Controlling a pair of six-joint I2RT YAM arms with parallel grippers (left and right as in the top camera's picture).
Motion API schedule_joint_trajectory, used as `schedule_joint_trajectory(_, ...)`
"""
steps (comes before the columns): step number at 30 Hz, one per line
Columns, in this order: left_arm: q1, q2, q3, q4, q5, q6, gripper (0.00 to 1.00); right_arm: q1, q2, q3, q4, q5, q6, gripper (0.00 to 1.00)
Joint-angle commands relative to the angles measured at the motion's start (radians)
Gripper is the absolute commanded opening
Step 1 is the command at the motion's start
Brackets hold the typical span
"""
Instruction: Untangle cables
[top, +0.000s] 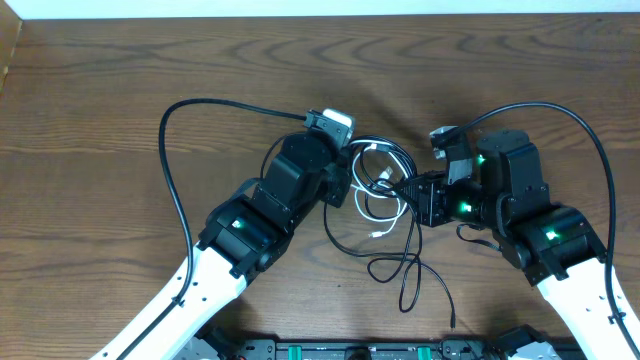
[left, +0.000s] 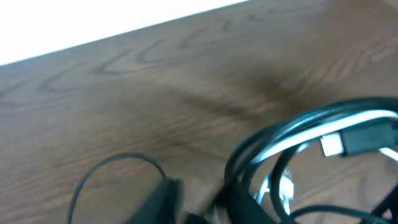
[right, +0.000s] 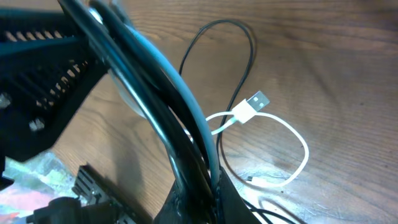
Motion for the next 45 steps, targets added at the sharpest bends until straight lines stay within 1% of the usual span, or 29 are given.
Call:
schedule_joint_trajectory(1,0.005,-0.026,0.021,-0.016,-0.009,0.005,0.08,0.002,-0.007,0.007,0.008,0.055,0.048,0.01)
schedule_joint_trajectory(3,0.005,-0.043,0.021,-0.023,-0.027,0.006,0.08,0.002,-0.007,0.007,0.012,0.057,0.050,0.01)
schedule_joint_trajectory(8,0.005,-0.092,0.021,-0.048,-0.167,0.006,0.08,0.002,-0.007,0.007,0.000,0.057,0.040,0.01)
schedule_joint_trajectory(12,0.005,-0.109,0.021,-0.050,-0.174,0.006,0.08,0.002,-0.007,0.007,-0.006,0.031,-0.014,0.01)
schedule_joint_trajectory(13,0.005,-0.109,0.021,-0.050,-0.169,0.006,0.12,0.002,-0.007,0.007,-0.005,0.027,-0.018,0.01)
schedule_joint_trajectory(14,0.005,-0.109,0.021,-0.051,-0.153,0.005,0.28,0.002,-0.007,0.007,-0.004,0.027,-0.018,0.01)
schedule_joint_trajectory(15,0.005,-0.108,0.021,-0.054,-0.126,0.006,0.34,0.002,-0.007,0.007,-0.002,0.027,-0.018,0.01)
schedule_joint_trajectory(17,0.005,-0.107,0.021,-0.062,-0.061,0.006,0.39,0.002,-0.007,0.007,0.006,0.027,-0.019,0.01)
schedule_joint_trajectory(18,0.005,-0.108,0.021,-0.067,-0.034,0.006,0.51,0.002,-0.007,0.007,0.012,0.027,-0.022,0.01)
schedule_joint_trajectory(19,0.005,-0.108,0.021,-0.073,-0.020,0.006,0.59,0.002,-0.007,0.007,0.017,0.027,-0.022,0.01)
schedule_joint_trajectory(20,0.005,-0.108,0.021,-0.082,-0.012,0.006,0.65,0.002,-0.007,0.007,0.025,0.027,-0.022,0.01)
schedule_joint_trajectory(24,0.005,-0.108,0.021,-0.099,-0.016,0.006,0.66,0.002,-0.007,0.007,0.047,0.013,-0.022,0.01)
schedule_joint_trajectory(30,0.005,-0.108,0.021,-0.086,-0.016,0.006,0.68,0.002,-0.007,0.007,0.044,-0.007,-0.045,0.01)
schedule_joint_trajectory(32,0.005,-0.107,0.021,-0.071,-0.016,0.006,0.71,0.002,-0.007,0.007,0.039,-0.015,-0.054,0.01)
schedule_joint_trajectory(35,0.005,-0.103,0.021,-0.048,-0.022,0.006,0.73,0.002,-0.007,0.007,0.039,-0.091,-0.117,0.01)
schedule_joint_trajectory(37,0.005,-0.097,0.021,-0.042,-0.051,0.006,0.73,0.002,-0.007,0.007,0.039,-0.138,-0.155,0.01)
schedule_joint_trajectory(41,0.005,-0.088,0.021,-0.042,-0.173,0.006,0.73,0.001,-0.007,0.007,0.039,-0.179,-0.230,0.01)
schedule_joint_trajectory(45,0.005,-0.088,0.021,-0.042,-0.198,0.007,0.73,0.001,-0.007,0.007,0.039,-0.209,-0.261,0.01)
